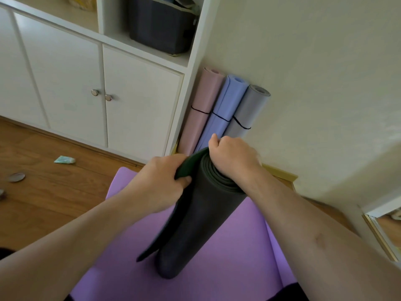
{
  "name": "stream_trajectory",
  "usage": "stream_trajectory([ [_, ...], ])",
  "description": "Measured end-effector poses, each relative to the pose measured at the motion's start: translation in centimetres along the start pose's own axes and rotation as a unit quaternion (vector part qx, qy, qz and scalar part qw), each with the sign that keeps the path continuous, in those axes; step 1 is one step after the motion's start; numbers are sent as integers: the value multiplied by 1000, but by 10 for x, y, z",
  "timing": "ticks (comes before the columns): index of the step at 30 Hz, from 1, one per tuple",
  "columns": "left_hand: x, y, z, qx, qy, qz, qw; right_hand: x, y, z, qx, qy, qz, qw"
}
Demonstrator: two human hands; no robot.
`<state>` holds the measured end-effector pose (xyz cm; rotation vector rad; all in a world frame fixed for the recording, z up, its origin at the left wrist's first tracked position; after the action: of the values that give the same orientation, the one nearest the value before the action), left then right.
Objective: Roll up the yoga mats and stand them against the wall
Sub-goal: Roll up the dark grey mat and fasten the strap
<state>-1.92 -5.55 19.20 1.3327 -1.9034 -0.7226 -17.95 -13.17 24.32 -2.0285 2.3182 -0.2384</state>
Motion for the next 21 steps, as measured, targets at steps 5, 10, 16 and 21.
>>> stream_trajectory([
  [5,-3,10,2,32,-9,2,999,-3,-8,-4,-30,45,-5,999],
  [10,-13,11,7,124,-61,8,990,-11,-4,-7,19,48,9,999],
  [16,-24,16,16,122,-64,13,990,-18,-5,-7,42,18,23,999],
  [21,-32,31,33,108,-70,24,991,-16,-2,-13,51,61,30,996],
])
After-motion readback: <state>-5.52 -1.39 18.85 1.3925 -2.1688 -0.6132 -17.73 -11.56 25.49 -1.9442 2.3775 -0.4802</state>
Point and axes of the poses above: each hand's wrist, its own x-axis towards the middle knuckle, its own z-axis out of the palm, y = z × x, the point moved 8 cm from there along x, towards the middle knuckle, and after that the axes turned 12 degrees about z, right-handed, at the moved point
